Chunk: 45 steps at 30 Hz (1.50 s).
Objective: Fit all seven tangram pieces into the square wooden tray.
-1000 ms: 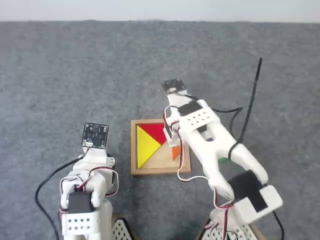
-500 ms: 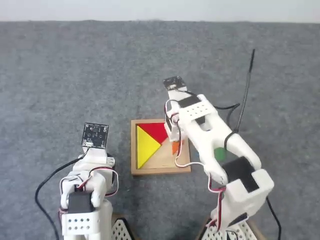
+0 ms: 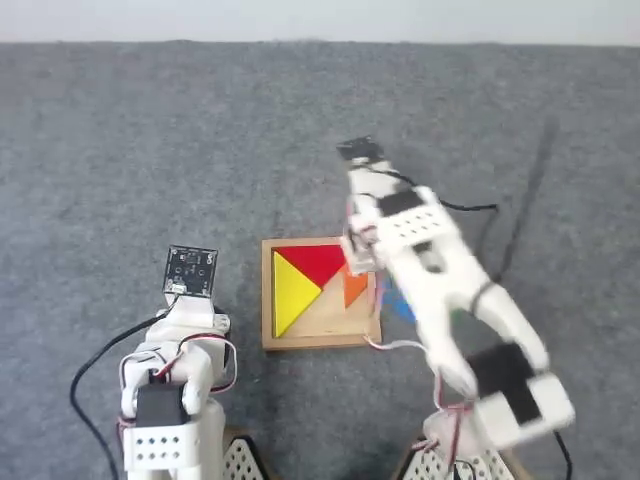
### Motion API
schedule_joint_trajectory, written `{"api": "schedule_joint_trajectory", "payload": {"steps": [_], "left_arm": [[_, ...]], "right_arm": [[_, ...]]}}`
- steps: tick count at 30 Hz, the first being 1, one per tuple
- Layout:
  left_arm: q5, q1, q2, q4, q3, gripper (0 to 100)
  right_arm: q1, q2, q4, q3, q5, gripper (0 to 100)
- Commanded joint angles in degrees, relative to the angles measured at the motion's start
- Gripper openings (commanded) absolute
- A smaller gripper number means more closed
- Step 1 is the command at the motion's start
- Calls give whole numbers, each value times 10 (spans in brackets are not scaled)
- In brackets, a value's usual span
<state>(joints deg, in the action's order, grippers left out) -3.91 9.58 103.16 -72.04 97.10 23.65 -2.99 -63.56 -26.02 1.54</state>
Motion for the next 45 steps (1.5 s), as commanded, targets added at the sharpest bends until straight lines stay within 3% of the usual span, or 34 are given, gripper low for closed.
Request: {"api": "schedule_joint_trajectory", "payload": {"steps": [1, 5, 12, 21, 34, 41, 45], "left_arm": [[-1, -3, 9, -2, -6, 21], [-1, -3, 9, -2, -6, 21], [-1, -3, 9, -2, -6, 21], [-1, -3, 9, -2, -6, 21], [-1, -3, 9, -2, -6, 21], [-1, -3, 9, -2, -6, 21], [-1, -3, 9, -2, -6, 21]], "right_arm": [[-58, -105, 3, -49, -31, 253], [-100, -126, 7, -91, -47, 255], [-111, -82, 66, -94, -48, 255], [-171, 41, 69, -3, -49, 252], [-168, 152, 72, 78, -48, 251], [-168, 173, 69, 90, -45, 78], [-168, 173, 68, 90, -44, 56]]}}
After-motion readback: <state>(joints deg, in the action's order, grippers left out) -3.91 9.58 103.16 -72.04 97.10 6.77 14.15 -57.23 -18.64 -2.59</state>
